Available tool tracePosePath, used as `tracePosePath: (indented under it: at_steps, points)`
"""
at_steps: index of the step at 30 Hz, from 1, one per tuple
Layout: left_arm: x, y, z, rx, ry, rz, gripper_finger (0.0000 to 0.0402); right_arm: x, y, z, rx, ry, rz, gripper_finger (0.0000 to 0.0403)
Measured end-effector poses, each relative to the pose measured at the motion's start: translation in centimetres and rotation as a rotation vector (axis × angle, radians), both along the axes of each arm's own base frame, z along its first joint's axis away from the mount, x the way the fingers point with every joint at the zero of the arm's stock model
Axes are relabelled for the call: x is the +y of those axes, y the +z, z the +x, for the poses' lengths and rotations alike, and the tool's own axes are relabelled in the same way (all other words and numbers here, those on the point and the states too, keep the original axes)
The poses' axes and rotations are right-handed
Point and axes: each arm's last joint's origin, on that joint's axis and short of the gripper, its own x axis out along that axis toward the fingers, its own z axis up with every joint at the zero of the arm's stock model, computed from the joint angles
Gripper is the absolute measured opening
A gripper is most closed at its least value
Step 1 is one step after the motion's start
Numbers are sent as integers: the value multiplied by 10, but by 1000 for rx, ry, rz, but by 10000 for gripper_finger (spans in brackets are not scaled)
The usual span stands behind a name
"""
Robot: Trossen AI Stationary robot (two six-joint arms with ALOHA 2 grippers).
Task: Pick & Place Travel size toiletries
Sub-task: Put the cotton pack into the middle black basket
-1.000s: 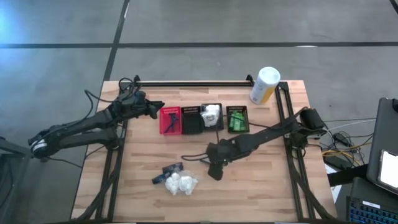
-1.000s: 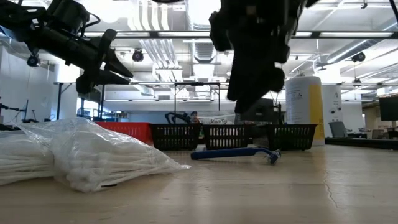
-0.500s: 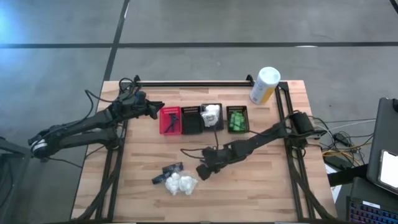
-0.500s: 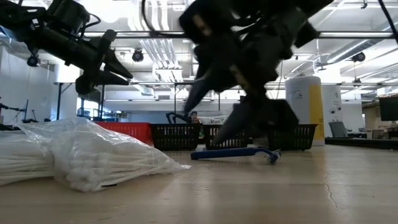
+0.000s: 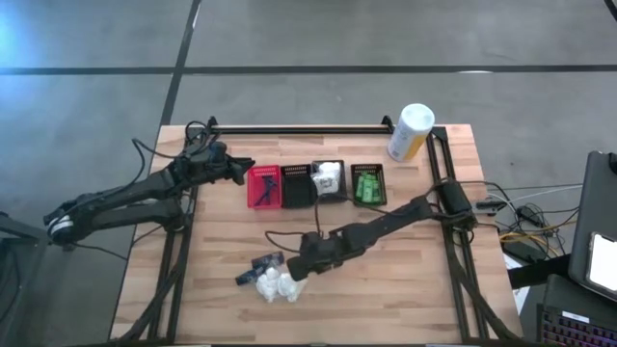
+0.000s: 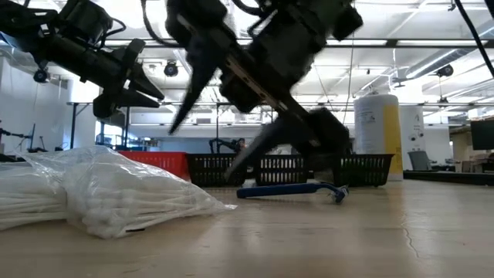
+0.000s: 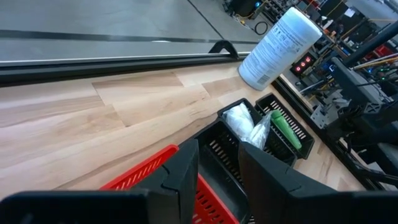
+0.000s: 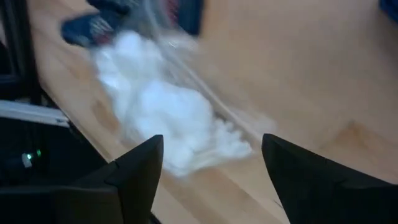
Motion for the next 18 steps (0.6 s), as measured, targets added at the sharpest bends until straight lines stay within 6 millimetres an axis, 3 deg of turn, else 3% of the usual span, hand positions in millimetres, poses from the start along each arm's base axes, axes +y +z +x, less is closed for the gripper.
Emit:
tracePosePath:
  at_steps: [4, 10, 18]
  points:
    - [0, 0, 0, 1, 0, 0, 120, -5, 17, 12, -67, 44, -53, 276]
    - [0, 0, 0, 1, 0, -1, 120, -31, 20, 20, 106, 9, 68, 268]
    - [0, 0, 0, 4, 0, -2, 120, -22, 39, 33, 121, -78, 163, 268]
